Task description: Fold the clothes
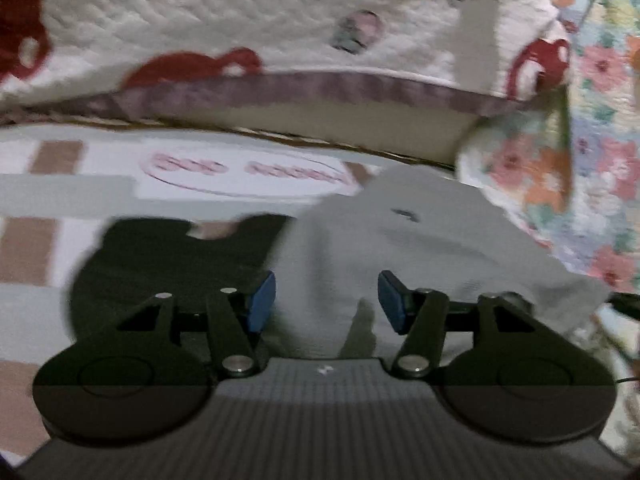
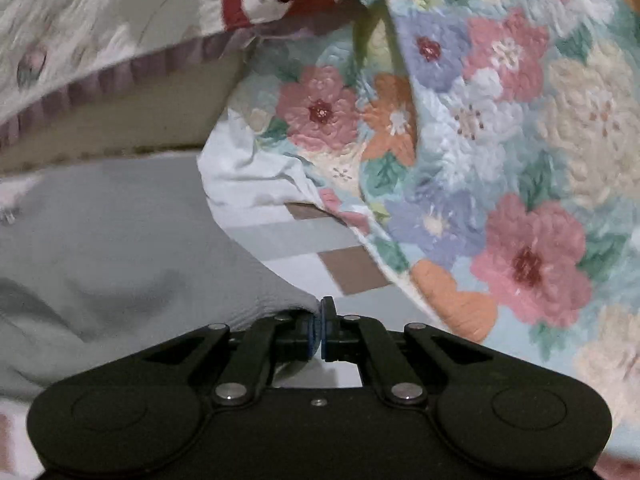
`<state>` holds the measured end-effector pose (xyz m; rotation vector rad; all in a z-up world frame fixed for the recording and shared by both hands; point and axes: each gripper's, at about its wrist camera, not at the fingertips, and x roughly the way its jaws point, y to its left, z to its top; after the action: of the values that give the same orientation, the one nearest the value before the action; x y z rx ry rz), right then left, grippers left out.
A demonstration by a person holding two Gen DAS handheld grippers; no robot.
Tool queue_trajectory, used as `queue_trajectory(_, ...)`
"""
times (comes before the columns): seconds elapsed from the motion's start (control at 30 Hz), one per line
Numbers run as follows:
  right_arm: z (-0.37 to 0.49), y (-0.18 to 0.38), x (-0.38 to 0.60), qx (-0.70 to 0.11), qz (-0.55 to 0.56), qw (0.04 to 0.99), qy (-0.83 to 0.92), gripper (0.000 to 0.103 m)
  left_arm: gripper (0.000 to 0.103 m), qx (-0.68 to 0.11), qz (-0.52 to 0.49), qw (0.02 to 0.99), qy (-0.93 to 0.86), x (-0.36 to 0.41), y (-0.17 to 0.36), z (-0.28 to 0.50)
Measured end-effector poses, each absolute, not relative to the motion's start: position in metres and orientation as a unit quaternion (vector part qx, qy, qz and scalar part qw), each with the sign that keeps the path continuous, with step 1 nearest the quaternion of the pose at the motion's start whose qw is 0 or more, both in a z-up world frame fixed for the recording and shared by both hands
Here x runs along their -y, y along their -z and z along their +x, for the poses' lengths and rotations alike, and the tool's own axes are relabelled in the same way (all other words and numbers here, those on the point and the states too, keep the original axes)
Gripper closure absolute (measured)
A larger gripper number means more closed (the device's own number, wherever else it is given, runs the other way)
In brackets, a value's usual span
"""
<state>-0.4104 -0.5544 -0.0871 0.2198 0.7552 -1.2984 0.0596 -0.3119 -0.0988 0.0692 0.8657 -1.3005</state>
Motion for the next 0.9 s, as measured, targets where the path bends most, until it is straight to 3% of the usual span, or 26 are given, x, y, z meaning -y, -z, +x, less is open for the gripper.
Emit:
queue_trajectory(0.07,-0.409,0.092,0.557,-0.343,0.103,0.724,0.59,0.101,0.038,-0.407,0.036,0.704,0.581,0.32,0.105,0.052)
queue_trajectory(0.2,-0.407,0.097,0.557,-0.342,0.104,0.718,0.597,0.101,0.037,-0.402,0.09,0.731,0.544,0.325,0.119,0.047)
queue_trajectory(0.6,-0.416,0.104,0.554,-0.346,0.105,0.722,0.589,0.101,0.038,-0.359,0.082,0.745,0.555,0.329,0.13,0.064)
queue_trajectory(0.63,-0.417,0.104,0.554,-0.344,0.108,0.724,0.588,0.101,0.047,-0.356,0.082,0.747,0.556,0.33,0.131,0.066)
queue_trajectory(0.67,-0.417,0.106,0.553,-0.343,0.11,0.729,0.582,0.101,0.073,-0.352,0.081,0.748,0.557,0.33,0.132,0.067)
queue_trajectory(0.73,-0.417,0.111,0.553,-0.344,0.115,0.74,0.566,0.101,0.095,-0.345,0.08,0.75,0.559,0.331,0.134,0.07)
queue_trajectory(0.9,-0.399,0.112,0.554,-0.342,0.114,0.769,0.528,0.101,0.098,-0.33,0.019,0.767,0.551,0.331,0.113,0.085)
